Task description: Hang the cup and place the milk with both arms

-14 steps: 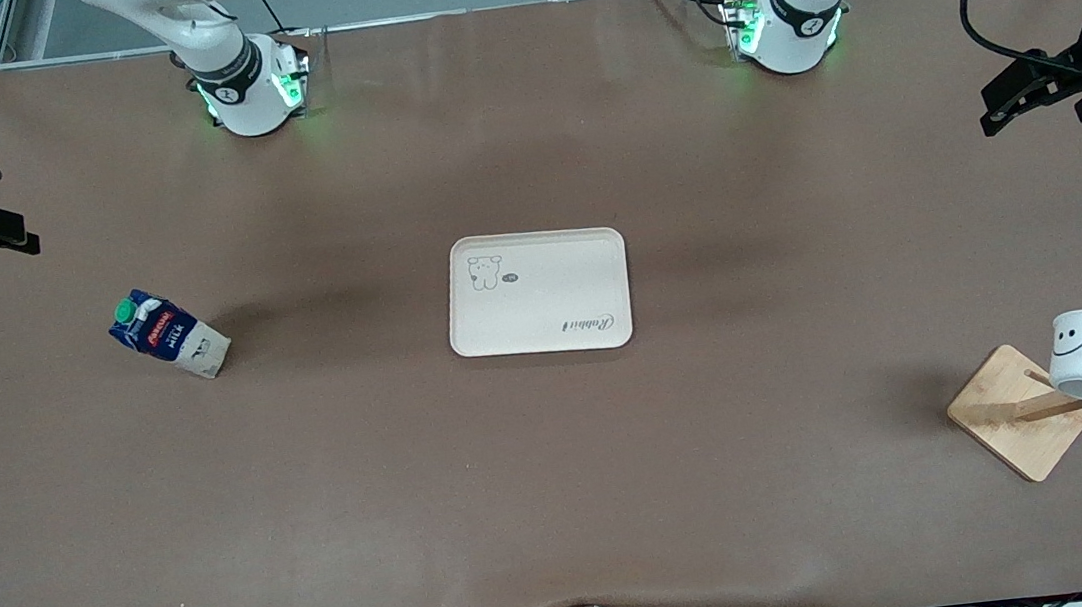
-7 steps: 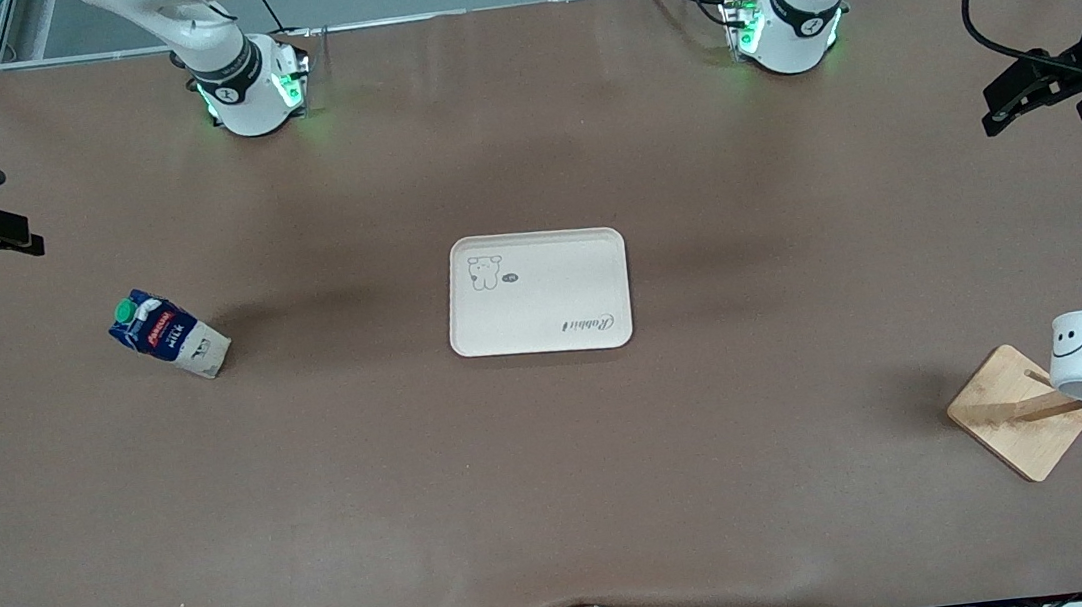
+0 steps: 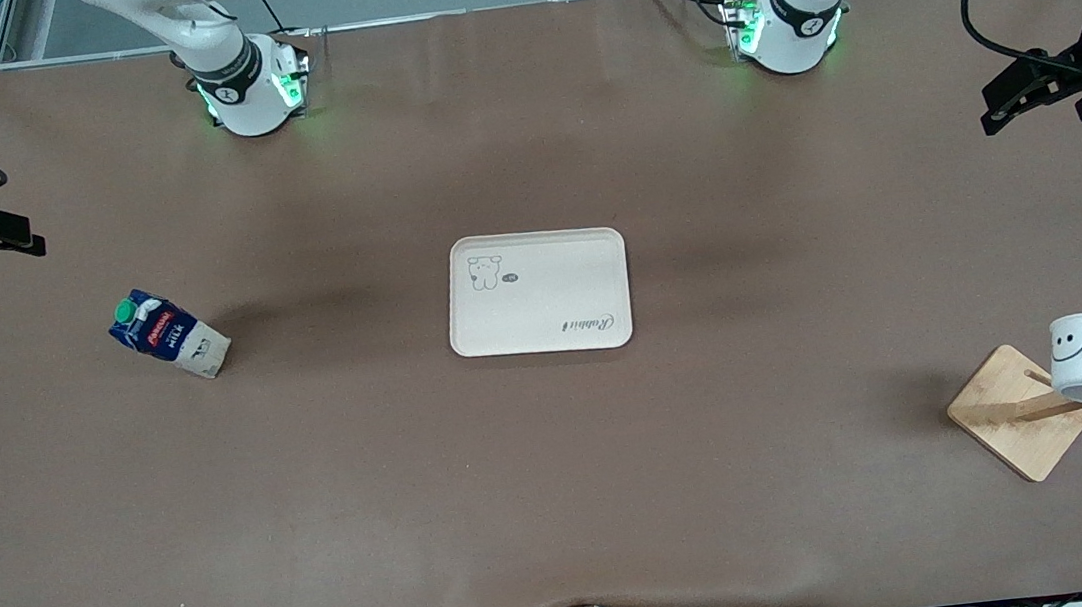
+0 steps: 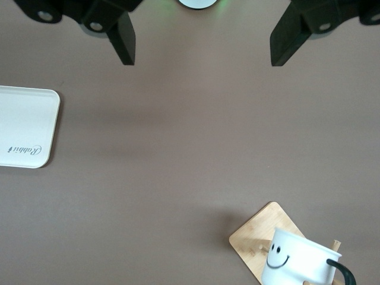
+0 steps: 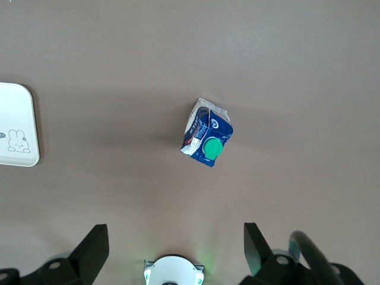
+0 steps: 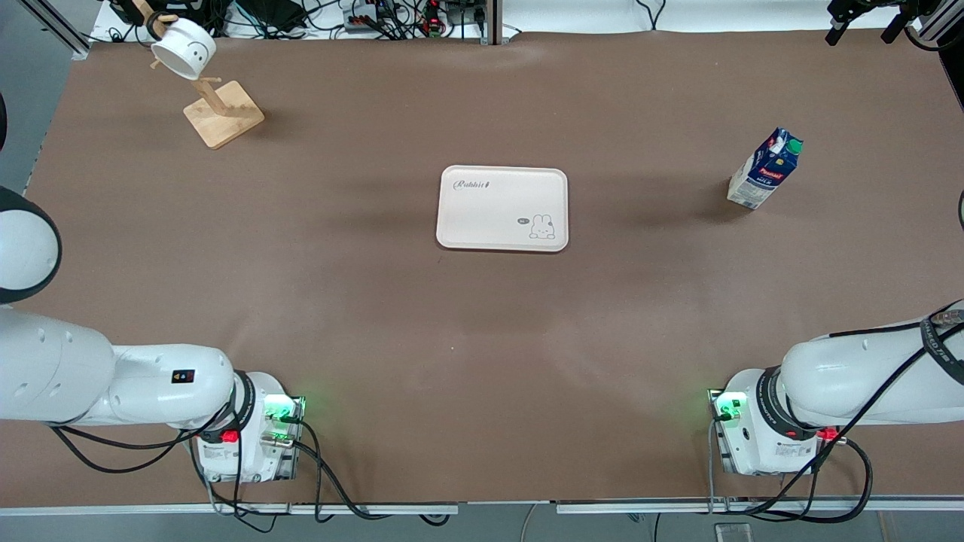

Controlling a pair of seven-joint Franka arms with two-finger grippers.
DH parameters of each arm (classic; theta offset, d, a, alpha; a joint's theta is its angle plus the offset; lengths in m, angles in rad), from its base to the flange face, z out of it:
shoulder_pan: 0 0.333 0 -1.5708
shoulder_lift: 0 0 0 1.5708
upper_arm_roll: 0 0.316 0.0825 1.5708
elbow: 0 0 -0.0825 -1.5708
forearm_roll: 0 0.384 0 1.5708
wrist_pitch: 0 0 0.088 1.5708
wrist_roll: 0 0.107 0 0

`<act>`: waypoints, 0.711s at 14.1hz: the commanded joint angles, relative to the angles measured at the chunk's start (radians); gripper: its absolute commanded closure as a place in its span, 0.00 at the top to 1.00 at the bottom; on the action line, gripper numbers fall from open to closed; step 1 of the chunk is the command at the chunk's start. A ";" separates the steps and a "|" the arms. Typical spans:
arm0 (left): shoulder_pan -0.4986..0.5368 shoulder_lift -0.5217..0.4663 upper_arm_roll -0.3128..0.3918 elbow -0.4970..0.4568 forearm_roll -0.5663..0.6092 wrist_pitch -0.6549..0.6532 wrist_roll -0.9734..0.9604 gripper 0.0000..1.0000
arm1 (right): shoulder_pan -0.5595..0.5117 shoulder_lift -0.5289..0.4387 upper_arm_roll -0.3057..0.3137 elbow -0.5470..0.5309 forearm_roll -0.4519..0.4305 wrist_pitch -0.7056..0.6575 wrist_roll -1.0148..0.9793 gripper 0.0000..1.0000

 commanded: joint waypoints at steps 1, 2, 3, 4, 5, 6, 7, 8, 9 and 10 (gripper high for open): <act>0.001 0.006 0.005 0.018 0.000 -0.025 0.005 1.00 | -0.017 -0.005 0.008 -0.006 0.016 0.008 -0.013 1.00; 0.001 0.006 0.005 0.026 0.000 -0.025 0.005 1.00 | -0.016 -0.005 0.008 -0.006 0.016 0.008 -0.013 1.00; 0.001 0.006 0.006 0.029 0.000 -0.027 0.003 1.00 | -0.017 -0.005 0.008 -0.008 0.016 0.010 -0.013 1.00; 0.001 0.006 0.006 0.029 0.000 -0.027 0.005 1.00 | -0.019 -0.004 0.008 -0.006 0.016 0.010 -0.013 1.00; 0.003 0.006 0.006 0.029 0.000 -0.027 0.005 1.00 | -0.019 -0.004 0.008 -0.008 0.016 0.010 -0.013 1.00; 0.003 0.006 0.006 0.029 0.000 -0.027 0.005 1.00 | -0.019 -0.004 0.008 -0.008 0.016 0.008 -0.013 1.00; 0.001 0.006 0.006 0.029 0.000 -0.027 0.005 1.00 | -0.019 -0.004 0.008 -0.009 0.016 0.008 -0.013 1.00; 0.001 0.006 0.008 0.029 0.000 -0.027 0.005 1.00 | -0.020 -0.004 0.008 -0.009 0.016 0.008 -0.013 1.00; 0.001 0.006 0.008 0.029 0.000 -0.028 0.005 1.00 | -0.022 -0.004 0.007 -0.009 0.016 0.008 -0.013 1.00; 0.001 0.006 0.006 0.029 0.000 -0.030 0.005 1.00 | -0.020 -0.004 0.008 -0.009 0.016 0.008 -0.013 1.00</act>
